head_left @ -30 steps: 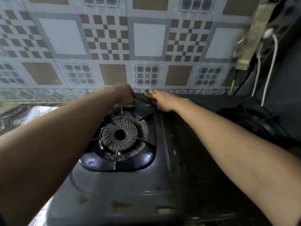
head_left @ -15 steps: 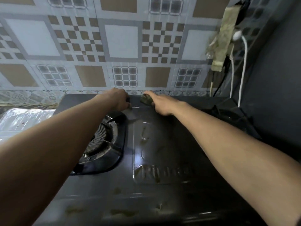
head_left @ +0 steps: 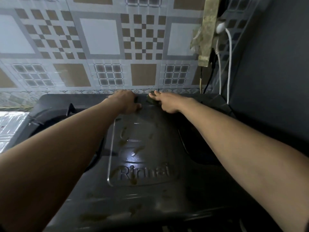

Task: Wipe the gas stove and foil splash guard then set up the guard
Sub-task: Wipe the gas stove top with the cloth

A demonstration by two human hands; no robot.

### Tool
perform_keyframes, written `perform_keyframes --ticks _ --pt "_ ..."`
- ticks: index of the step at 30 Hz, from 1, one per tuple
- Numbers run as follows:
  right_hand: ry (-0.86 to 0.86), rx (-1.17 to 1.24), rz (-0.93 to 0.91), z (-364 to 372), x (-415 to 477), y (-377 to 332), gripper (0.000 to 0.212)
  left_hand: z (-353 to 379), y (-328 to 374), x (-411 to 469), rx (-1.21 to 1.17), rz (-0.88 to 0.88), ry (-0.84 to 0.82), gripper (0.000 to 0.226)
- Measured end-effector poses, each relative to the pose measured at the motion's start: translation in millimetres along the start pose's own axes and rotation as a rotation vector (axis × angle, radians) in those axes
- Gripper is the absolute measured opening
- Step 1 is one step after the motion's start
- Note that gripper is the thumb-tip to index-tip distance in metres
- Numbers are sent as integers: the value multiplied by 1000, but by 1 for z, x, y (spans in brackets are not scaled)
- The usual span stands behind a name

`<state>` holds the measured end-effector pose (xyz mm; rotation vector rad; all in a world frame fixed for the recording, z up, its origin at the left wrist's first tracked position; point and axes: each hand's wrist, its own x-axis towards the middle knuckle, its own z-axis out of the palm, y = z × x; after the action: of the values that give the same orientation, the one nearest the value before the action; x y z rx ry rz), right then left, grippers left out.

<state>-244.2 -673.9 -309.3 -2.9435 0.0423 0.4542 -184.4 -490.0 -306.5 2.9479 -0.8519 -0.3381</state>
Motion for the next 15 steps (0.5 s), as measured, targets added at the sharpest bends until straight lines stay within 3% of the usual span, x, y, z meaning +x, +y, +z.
perform_keyframes --ticks 9,15 --pt "23 126 46 -5 -1 27 63 5 30 6 -2 9 30 45" --pt "67 31 49 -16 -7 42 68 3 55 14 -3 53 2 46"
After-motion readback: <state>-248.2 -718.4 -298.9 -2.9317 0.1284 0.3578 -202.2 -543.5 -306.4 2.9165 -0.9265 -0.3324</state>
